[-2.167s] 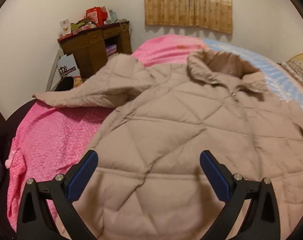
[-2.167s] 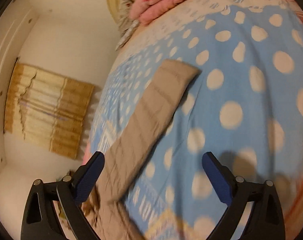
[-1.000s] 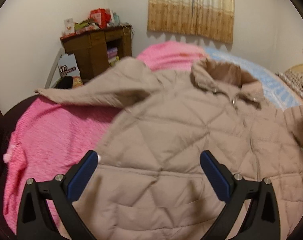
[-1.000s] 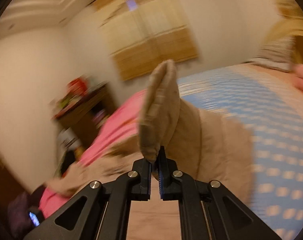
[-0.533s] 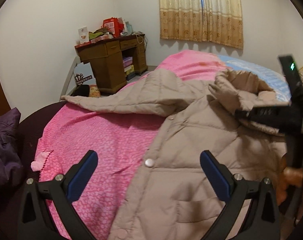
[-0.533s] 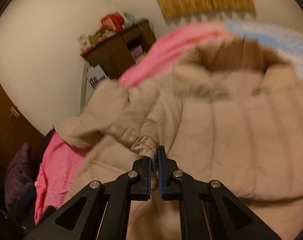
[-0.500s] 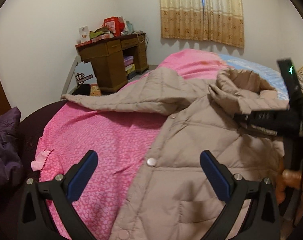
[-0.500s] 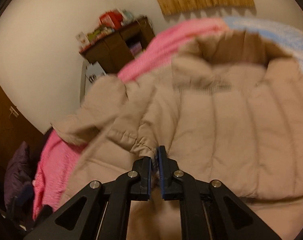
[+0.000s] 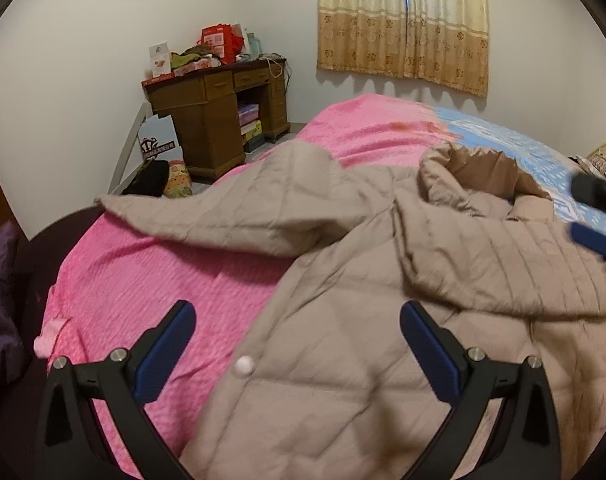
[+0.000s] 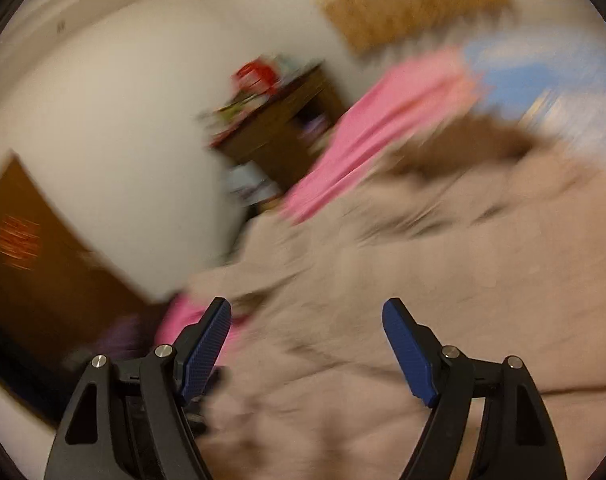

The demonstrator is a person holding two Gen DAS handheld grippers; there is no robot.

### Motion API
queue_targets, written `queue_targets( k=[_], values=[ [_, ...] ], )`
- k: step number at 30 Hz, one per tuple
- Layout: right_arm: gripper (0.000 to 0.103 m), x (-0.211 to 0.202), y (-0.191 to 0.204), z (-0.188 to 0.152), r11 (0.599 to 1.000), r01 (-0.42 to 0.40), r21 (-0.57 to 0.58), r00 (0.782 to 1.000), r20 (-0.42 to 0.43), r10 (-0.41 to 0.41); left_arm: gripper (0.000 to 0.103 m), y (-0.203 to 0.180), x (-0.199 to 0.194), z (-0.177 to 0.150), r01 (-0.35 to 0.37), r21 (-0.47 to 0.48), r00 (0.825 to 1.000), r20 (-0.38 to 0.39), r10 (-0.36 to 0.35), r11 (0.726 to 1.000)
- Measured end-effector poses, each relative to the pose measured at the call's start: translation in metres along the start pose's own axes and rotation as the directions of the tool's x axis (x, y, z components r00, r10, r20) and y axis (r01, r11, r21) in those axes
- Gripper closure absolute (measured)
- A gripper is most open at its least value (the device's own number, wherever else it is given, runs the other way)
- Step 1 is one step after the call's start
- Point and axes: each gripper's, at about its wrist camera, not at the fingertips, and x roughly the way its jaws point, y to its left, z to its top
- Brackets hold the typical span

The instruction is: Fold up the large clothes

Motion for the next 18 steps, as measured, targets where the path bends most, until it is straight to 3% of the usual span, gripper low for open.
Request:
queue_targets(
  k=[1, 2, 5, 8, 13, 15, 18],
  values=[
    [0.04, -0.006, -0.007, 0.002, 0.997, 0.068, -0.03, 0.998, 0.016, -0.068, 0.0, -0.004, 0.001, 0.003, 0.0, 0.008, 1.0, 0.005, 0.0, 1.0],
    [0.043, -0.011, -0.018, 0.004, 0.992, 0.123, -0.035, 0.992, 0.023, -0.122, 0.0, -0.012, 0.003, 0.007, -0.001, 0.021, 1.0, 0.013, 0.001, 1.0],
    [0.043, -0.019, -0.067, 0.006, 0.976, 0.215, 0.041, 0.976, 0.021, -0.216, 0.0, -0.031, 0.013, 0.02, -0.017, 0.036, 1.0, 0.022, 0.016, 0.999],
    [0.043, -0.023, -0.114, 0.003, 0.946, 0.311, 0.092, 0.95, 0.003, -0.312, 0.0, -0.049, 0.034, 0.032, -0.02, 0.039, 1.0, -0.022, 0.02, 0.999],
    [0.043, -0.002, -0.165, -0.03, 0.921, 0.352, 0.165, 0.935, -0.1, -0.34, 0.0, -0.069, 0.077, 0.033, -0.113, 0.09, 0.989, -0.086, 0.121, 0.989],
    [0.043, 0.002, -0.172, -0.039, 0.925, 0.337, 0.176, 0.941, -0.085, -0.327, 0.0, -0.068, 0.094, 0.027, -0.152, 0.099, 0.978, -0.132, 0.164, 0.984],
    [0.042, 0.007, -0.167, -0.039, 0.919, 0.373, 0.132, 0.927, -0.093, -0.363, 0.0, -0.065, 0.099, 0.019, -0.158, 0.089, 0.977, -0.133, 0.169, 0.983]
  ],
)
